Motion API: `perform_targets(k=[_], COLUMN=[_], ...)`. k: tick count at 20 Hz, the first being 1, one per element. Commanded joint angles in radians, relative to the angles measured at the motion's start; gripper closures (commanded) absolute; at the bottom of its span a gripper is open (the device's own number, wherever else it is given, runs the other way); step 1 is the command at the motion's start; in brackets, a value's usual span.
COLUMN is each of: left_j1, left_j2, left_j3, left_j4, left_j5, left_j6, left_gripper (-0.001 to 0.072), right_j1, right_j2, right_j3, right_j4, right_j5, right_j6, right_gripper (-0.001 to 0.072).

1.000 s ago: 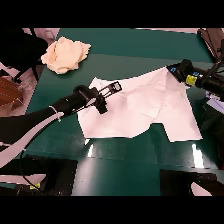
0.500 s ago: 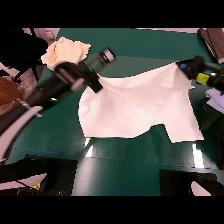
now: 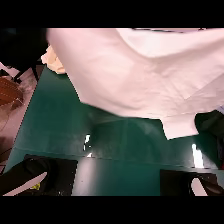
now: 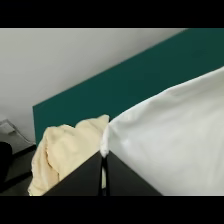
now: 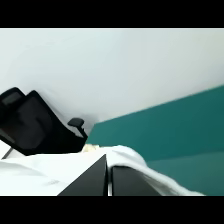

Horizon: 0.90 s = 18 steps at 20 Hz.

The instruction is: Fold the shirts.

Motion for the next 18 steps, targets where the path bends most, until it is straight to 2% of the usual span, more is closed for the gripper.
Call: perform_targets(k=[1, 3, 6, 10, 13, 14, 16, 18], left_j1=[0.003, 0.003, 0.003, 0.003, 0.003, 0.003, 0.003, 0.003], left_j2=[0.034, 0.034, 0.035, 0.114, 0.166, 0.165, 0.153, 0.112], left_j3=[0.187, 0.284, 0.436, 0.51, 0.508, 0.497, 0.37, 0.179], left_j4=[0.014, 0.015, 0.002, -0.044, -0.071, -0.078, -0.142, -0.194], left_j5=[-0.14, -0.244, -0.373, -0.402, -0.442, -0.488, -0.56, -0.527], left_j6=[0.066, 0.107, 0.168, 0.17, 0.171, 0.169, 0.163, 0.164], left_gripper=[0.0685, 0.0685, 0.0685, 0.0685, 0.0685, 0.0686, 0.0686, 0.0685], right_j1=[-0.095, -0.151, -0.277, -0.457, -0.596, -0.641, -0.755, -0.899], right_j2=[0.059, 0.08, 0.121, 0.13, 0.061, 0.026, -0.029, -0.039], right_j3=[0.201, 0.297, 0.425, 0.623, 0.786, 0.805, 0.737, 0.537], right_j4=[-0.001, -0.005, -0.1, -0.201, -0.261, -0.23, -0.056, 0.15], right_j5=[0.157, 0.196, 0.285, 0.448, 0.584, 0.645, 0.726, 0.71], right_j6=[0.044, 0.084, 0.186, 0.222, 0.256, 0.255, 0.24, 0.21], right_gripper=[0.0695, 0.0695, 0.0695, 0.0695, 0.0696, 0.0695, 0.0696, 0.0696])
